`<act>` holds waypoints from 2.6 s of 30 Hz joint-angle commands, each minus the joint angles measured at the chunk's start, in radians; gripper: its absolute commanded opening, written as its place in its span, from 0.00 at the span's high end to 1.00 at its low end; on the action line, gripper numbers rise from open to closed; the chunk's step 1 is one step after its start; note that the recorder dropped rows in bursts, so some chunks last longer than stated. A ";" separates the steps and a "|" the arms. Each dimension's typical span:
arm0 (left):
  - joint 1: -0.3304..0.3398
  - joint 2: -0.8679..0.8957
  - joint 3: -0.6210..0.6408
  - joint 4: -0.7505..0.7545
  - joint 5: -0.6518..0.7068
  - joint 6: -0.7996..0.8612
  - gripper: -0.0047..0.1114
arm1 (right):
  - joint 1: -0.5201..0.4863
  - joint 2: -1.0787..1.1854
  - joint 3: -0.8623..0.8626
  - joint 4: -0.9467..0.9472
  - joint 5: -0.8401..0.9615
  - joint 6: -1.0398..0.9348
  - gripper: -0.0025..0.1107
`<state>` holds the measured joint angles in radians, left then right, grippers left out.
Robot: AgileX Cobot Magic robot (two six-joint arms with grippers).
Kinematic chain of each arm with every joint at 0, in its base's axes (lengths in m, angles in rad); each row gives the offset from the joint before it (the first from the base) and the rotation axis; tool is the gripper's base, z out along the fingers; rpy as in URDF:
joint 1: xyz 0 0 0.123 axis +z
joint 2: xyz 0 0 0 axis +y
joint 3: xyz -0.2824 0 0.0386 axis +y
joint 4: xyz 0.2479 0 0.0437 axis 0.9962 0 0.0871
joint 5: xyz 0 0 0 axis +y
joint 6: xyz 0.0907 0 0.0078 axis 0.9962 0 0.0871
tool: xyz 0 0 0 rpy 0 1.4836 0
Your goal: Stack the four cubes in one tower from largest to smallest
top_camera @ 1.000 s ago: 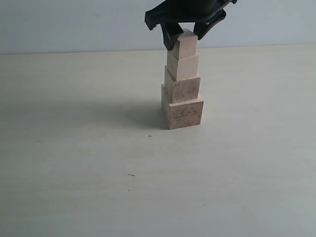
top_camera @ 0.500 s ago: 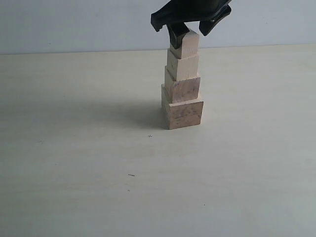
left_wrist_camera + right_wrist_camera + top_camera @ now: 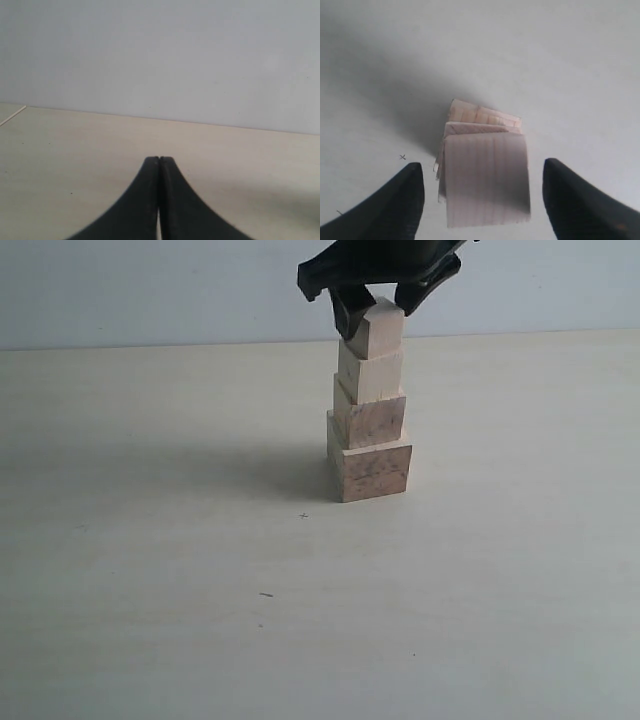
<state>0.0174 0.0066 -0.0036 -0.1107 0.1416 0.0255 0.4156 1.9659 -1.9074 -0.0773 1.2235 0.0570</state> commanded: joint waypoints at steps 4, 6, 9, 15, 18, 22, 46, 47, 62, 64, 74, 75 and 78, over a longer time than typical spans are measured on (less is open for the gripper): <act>-0.007 -0.007 0.004 -0.006 -0.001 0.000 0.96 | -0.002 -0.039 -0.004 -0.004 -0.002 -0.007 0.41; -0.007 -0.007 0.004 -0.006 -0.001 -0.002 0.96 | -0.002 -0.039 -0.004 0.000 -0.002 -0.007 0.41; -0.007 -0.007 0.004 -0.006 -0.001 -0.002 0.96 | -0.002 -0.039 -0.003 0.027 -0.002 -0.005 0.34; -0.007 -0.007 0.004 -0.006 -0.001 -0.002 0.96 | -0.002 -0.071 0.045 0.022 -0.015 -0.005 0.28; -0.007 -0.007 0.004 -0.006 -0.001 0.001 0.96 | -0.002 -0.121 0.126 0.012 -0.095 -0.003 0.28; -0.007 -0.007 0.004 -0.006 -0.001 0.001 0.96 | -0.002 -0.208 0.272 0.012 -0.238 -0.001 0.28; -0.007 -0.007 0.004 -0.006 -0.001 0.001 0.96 | 0.003 -0.372 0.802 0.027 -0.910 -0.057 0.28; -0.007 -0.007 0.004 -0.006 -0.001 0.001 0.96 | 0.003 -0.372 0.810 0.027 -0.921 -0.057 0.28; -0.007 -0.007 0.004 -0.006 -0.001 0.002 0.96 | 0.003 -0.372 0.896 0.027 -1.043 -0.057 0.21; -0.007 -0.007 0.004 -0.006 -0.001 0.002 0.96 | 0.003 -0.372 0.896 0.027 -1.043 -0.057 0.21; -0.007 -0.007 0.004 -0.006 -0.001 -0.002 0.96 | 0.003 -0.374 0.939 0.027 -1.033 -0.045 0.21; -0.007 -0.007 0.004 -0.006 -0.001 -0.002 0.96 | 0.003 -0.376 0.954 0.032 -1.033 -0.045 0.21; -0.007 -0.007 0.004 -0.006 -0.001 -0.002 0.96 | 0.003 -0.395 0.997 0.054 -1.037 -0.045 0.21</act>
<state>0.0174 0.0066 -0.0036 -0.1107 0.1416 0.0255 0.4175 1.6008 -0.9448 -0.0392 0.1958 0.0113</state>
